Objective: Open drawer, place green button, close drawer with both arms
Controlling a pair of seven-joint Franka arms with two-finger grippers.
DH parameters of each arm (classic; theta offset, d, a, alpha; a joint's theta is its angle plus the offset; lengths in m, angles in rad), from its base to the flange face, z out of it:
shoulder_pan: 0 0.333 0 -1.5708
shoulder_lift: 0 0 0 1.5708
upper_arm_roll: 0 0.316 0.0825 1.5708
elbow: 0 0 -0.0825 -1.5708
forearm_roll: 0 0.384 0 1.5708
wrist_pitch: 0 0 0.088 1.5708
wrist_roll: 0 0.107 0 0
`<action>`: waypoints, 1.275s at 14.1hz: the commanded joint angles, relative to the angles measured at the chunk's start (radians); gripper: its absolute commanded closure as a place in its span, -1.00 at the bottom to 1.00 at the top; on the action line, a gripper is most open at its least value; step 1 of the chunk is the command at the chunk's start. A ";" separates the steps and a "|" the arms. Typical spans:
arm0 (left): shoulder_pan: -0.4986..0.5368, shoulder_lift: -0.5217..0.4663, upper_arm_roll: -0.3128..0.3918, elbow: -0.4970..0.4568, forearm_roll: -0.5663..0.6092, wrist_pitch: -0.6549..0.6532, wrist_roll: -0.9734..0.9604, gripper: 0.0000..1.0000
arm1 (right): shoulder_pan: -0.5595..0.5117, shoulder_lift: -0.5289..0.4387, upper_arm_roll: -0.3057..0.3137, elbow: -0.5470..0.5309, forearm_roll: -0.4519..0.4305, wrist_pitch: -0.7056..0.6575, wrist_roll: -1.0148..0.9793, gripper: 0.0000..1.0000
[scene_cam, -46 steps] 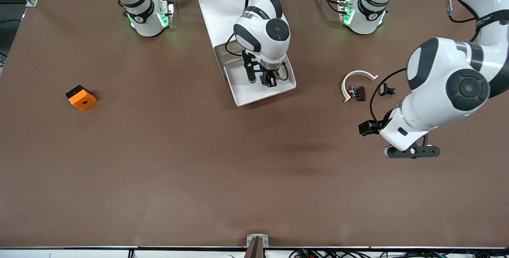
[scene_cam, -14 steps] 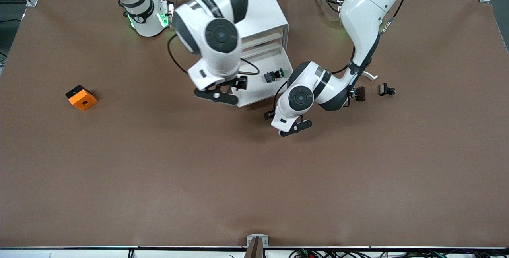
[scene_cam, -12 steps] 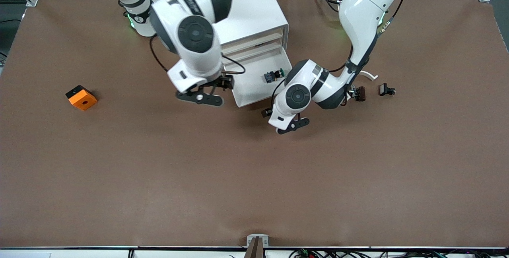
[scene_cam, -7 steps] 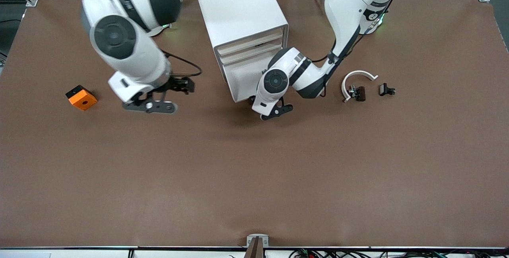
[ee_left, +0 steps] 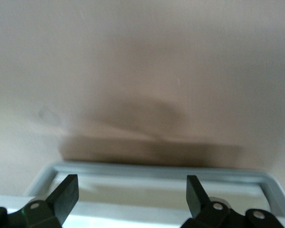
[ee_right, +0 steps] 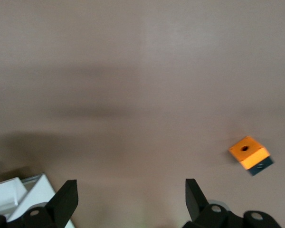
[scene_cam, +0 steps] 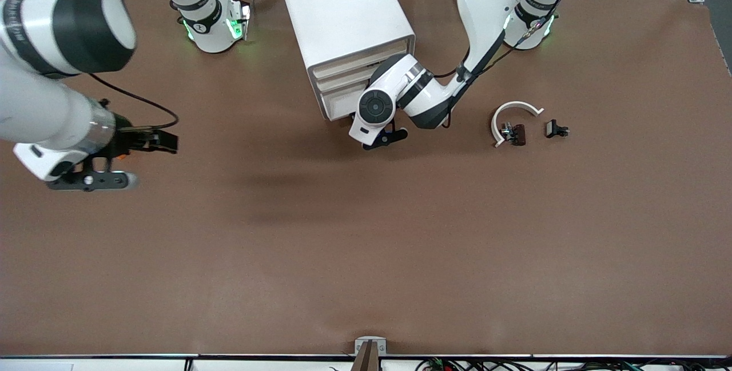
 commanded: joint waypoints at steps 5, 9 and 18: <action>-0.028 0.000 -0.033 0.001 -0.112 -0.023 -0.006 -1.00 | -0.195 -0.039 0.022 -0.016 -0.023 -0.002 -0.194 -1.00; -0.021 -0.006 -0.033 0.003 -0.112 -0.030 -0.006 -1.00 | -0.205 -0.037 0.024 -0.016 -0.049 0.006 -0.189 -1.00; 0.257 -0.071 0.004 0.204 0.097 -0.198 0.003 -1.00 | -0.219 -0.042 0.024 0.043 -0.064 0.013 -0.182 -1.00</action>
